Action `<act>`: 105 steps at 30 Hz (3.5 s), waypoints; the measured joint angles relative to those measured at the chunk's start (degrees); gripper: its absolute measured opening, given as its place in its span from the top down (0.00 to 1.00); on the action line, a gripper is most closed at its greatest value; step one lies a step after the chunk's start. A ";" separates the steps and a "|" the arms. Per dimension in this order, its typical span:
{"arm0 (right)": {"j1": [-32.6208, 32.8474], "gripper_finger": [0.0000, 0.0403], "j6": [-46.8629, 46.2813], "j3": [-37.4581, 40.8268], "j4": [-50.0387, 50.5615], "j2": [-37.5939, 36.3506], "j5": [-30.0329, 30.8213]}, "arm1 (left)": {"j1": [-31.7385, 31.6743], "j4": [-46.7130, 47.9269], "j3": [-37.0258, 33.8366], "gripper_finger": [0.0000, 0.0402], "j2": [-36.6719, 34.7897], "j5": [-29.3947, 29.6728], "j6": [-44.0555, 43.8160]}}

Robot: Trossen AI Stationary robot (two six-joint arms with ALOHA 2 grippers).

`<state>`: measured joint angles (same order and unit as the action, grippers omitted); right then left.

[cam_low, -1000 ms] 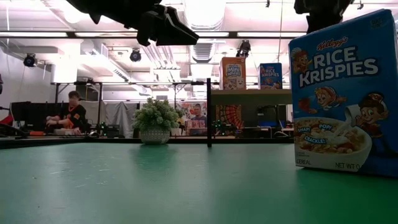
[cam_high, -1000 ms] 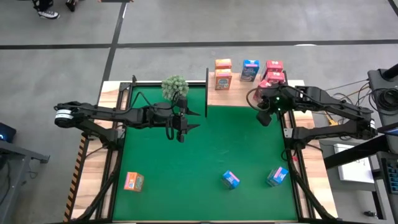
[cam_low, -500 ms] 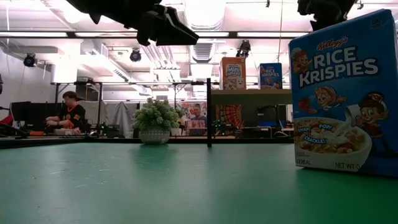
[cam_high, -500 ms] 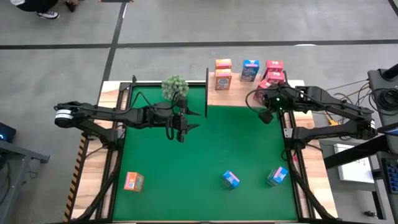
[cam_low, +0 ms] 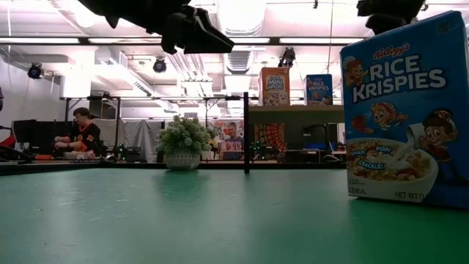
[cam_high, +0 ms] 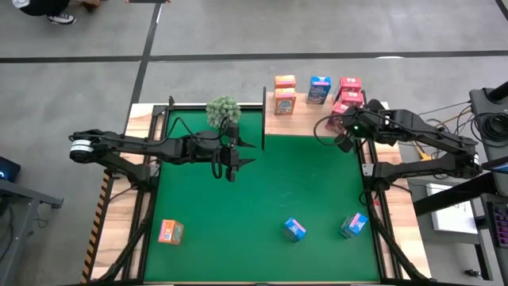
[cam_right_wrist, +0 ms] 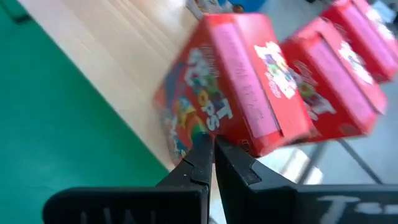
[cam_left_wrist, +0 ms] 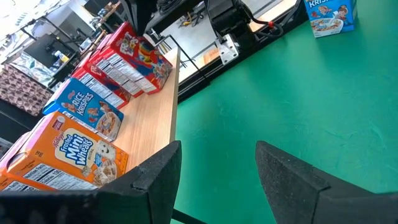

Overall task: Stack cereal on shelf
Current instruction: Put the red cereal box on the shelf

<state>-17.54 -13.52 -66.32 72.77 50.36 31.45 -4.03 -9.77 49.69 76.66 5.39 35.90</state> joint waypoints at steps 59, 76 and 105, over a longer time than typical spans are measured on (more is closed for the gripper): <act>-0.50 0.98 -19.88 -15.74 -7.48 15.46 -9.29 | 0.00 -0.37 0.00 0.53 -0.02 -0.02 -0.46; -0.76 0.98 -23.37 -23.45 5.25 21.89 -8.91 | 0.00 -0.45 0.00 0.53 -0.02 -0.02 -0.46; -3.22 0.98 -25.85 -21.56 6.85 22.59 -2.40 | 0.00 -0.51 0.00 0.53 -0.02 -0.02 -0.46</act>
<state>-20.76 -39.37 -87.88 79.62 72.95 29.05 -4.03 -10.28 49.69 76.64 5.37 35.44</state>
